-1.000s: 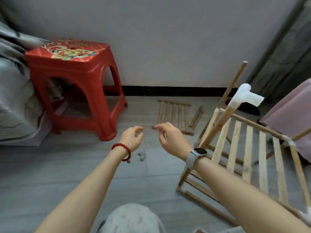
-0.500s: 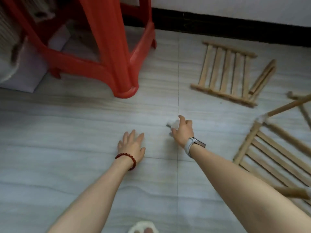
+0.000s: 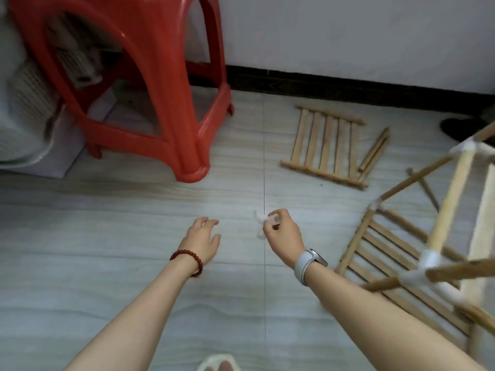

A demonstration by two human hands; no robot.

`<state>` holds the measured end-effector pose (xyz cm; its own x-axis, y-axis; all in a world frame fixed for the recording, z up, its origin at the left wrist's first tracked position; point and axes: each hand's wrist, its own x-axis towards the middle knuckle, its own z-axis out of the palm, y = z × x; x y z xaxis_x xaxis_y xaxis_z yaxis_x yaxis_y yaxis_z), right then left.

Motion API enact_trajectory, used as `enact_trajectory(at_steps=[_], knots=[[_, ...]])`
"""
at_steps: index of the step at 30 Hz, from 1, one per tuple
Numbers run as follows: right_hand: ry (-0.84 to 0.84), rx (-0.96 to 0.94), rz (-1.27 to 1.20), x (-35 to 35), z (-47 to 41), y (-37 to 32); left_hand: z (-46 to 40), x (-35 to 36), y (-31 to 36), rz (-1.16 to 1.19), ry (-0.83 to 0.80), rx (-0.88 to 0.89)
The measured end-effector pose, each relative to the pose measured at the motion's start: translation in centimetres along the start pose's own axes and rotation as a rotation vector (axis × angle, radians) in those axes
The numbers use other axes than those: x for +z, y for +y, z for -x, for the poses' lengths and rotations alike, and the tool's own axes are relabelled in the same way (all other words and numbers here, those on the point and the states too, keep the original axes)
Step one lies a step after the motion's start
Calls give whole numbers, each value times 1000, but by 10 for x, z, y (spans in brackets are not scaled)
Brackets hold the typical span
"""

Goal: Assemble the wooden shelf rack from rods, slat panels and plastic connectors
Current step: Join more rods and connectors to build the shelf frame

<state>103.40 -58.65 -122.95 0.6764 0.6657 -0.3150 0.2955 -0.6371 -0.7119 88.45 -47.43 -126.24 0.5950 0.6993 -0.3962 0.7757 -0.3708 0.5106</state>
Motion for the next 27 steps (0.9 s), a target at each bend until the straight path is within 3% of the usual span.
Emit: enact_trajectory(at_steps=[10,13,16,21,27], knots=[[-2,-354,192,-149,142,-57,109,-116,164,176,315,489],[-42,-369,283,-197,177,-54,143,-123,221,244,243,635],[-40,-290,321,-243,208,-38,170,-111,272,269,42,746],[-9,-86,367,-295,234,14,191,-64,323,298,-207,766],[32,32,363,-308,229,72,181,-39,338,352,-58,695]])
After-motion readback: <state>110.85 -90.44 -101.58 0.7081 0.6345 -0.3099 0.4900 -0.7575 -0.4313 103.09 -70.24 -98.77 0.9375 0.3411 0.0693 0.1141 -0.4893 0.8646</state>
